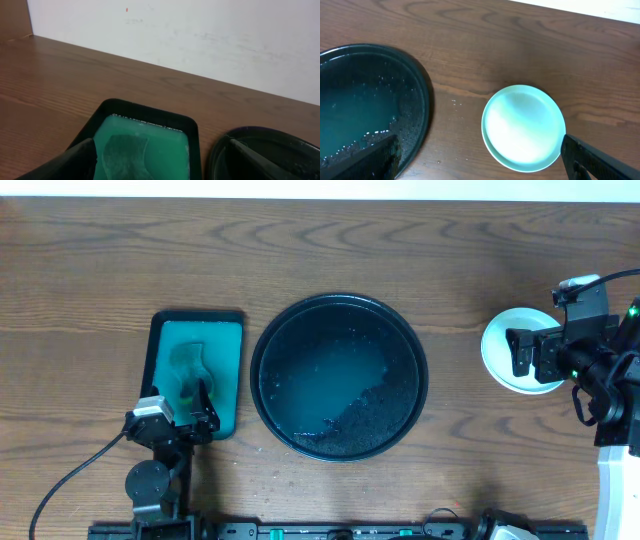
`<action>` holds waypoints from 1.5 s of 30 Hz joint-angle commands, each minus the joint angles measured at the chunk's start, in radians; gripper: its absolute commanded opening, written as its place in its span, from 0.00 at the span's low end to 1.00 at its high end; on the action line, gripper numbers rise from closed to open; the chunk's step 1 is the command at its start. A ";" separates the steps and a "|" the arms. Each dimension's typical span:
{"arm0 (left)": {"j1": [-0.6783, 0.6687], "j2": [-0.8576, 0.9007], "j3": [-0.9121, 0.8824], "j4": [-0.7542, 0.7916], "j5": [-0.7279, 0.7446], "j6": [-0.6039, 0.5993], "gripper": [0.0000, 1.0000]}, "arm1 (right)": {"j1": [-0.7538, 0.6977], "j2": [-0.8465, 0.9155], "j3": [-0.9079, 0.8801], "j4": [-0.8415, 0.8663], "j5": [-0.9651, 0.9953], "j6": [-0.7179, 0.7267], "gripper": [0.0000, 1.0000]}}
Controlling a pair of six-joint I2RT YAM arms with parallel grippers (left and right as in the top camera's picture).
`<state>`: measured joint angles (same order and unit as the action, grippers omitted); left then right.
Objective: Clean dirty plates on tray and stack at the side
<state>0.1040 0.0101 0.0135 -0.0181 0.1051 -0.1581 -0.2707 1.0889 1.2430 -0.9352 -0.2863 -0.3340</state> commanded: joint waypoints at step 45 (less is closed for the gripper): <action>0.006 -0.006 -0.010 -0.045 0.015 0.000 0.82 | 0.235 -0.874 -0.657 0.652 -0.231 0.002 0.99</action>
<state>0.1043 0.0101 0.0151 -0.0196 0.1020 -0.1585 -0.0528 0.2695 0.7586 -0.4133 -0.3836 -0.3531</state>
